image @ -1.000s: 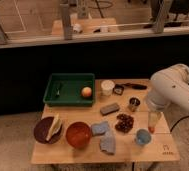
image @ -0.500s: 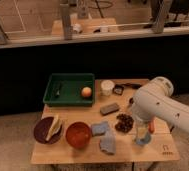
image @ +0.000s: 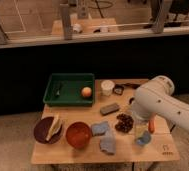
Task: Place sponge in tray
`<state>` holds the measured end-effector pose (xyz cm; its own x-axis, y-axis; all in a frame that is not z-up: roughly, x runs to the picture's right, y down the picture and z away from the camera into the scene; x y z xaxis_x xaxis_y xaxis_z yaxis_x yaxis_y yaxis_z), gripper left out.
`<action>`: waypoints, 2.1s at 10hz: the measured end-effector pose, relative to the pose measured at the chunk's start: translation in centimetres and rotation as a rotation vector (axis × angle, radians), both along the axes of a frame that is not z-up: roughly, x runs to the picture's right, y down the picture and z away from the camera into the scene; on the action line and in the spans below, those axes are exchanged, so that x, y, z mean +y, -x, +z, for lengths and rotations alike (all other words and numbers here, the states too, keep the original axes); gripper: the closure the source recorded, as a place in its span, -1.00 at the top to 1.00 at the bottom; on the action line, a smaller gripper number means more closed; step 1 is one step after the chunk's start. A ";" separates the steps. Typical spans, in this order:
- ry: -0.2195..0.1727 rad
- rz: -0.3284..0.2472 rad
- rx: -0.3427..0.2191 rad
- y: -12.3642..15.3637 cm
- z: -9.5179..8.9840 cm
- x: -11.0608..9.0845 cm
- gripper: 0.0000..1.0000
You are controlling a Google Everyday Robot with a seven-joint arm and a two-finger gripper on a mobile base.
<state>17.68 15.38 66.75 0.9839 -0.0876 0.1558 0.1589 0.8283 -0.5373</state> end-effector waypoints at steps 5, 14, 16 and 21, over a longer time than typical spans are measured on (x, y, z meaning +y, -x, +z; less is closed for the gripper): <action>0.054 0.191 -0.063 9.6 4.8 -3.0 0.60; 0.125 0.210 -0.032 11.1 9.6 0.3 0.60; 0.137 0.182 -0.019 11.6 12.0 2.6 0.60; 0.153 0.129 -0.009 12.6 16.1 6.6 0.60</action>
